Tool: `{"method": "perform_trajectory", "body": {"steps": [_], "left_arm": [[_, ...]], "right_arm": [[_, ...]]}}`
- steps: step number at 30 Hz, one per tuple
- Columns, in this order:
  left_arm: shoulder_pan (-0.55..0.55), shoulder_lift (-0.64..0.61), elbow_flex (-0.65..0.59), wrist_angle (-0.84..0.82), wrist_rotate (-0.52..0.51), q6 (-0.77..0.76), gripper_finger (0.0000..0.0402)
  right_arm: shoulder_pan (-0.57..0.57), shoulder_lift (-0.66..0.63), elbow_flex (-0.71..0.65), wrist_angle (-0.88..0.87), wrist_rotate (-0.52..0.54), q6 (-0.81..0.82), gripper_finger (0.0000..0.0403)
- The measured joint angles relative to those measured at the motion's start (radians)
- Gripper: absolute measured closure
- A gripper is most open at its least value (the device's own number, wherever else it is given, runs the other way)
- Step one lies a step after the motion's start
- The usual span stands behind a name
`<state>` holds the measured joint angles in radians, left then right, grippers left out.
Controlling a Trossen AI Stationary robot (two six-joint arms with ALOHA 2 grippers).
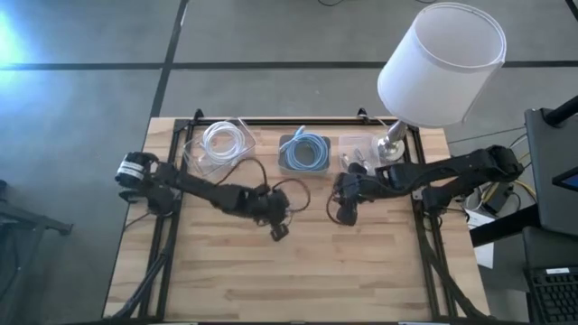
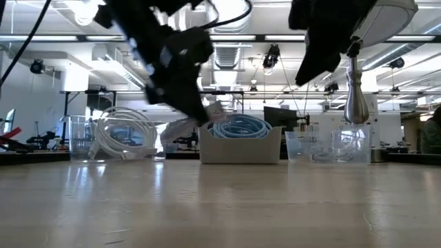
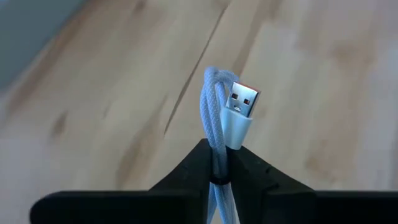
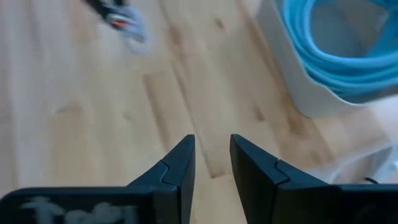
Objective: Pick & Place USB Port
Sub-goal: Put the small purple charger cable into the right transparent bin
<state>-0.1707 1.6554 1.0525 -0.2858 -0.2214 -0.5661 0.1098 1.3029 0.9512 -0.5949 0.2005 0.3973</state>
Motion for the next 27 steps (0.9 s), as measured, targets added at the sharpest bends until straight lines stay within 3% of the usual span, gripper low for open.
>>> {"method": "perform_trajectory", "body": {"steps": [3,11,21,27], "left_arm": [[0.054,0.000,0.027,0.084,0.089,0.153,0.0359],[0.148,0.000,0.074,0.299,0.296,0.440,0.0358],[0.185,-0.001,0.088,0.330,0.316,0.570,0.0358],[0.196,-0.001,0.089,0.345,0.322,0.582,0.0358]], "right_arm": [[0.045,-0.032,-0.002,0.003,0.018,0.002,0.0304],[0.152,-0.117,-0.064,0.015,0.206,0.089,0.0285],[0.191,-0.140,-0.262,0.405,0.221,0.120,0.0273],[0.191,-0.098,-0.271,0.456,0.219,0.116,0.0269]]}}
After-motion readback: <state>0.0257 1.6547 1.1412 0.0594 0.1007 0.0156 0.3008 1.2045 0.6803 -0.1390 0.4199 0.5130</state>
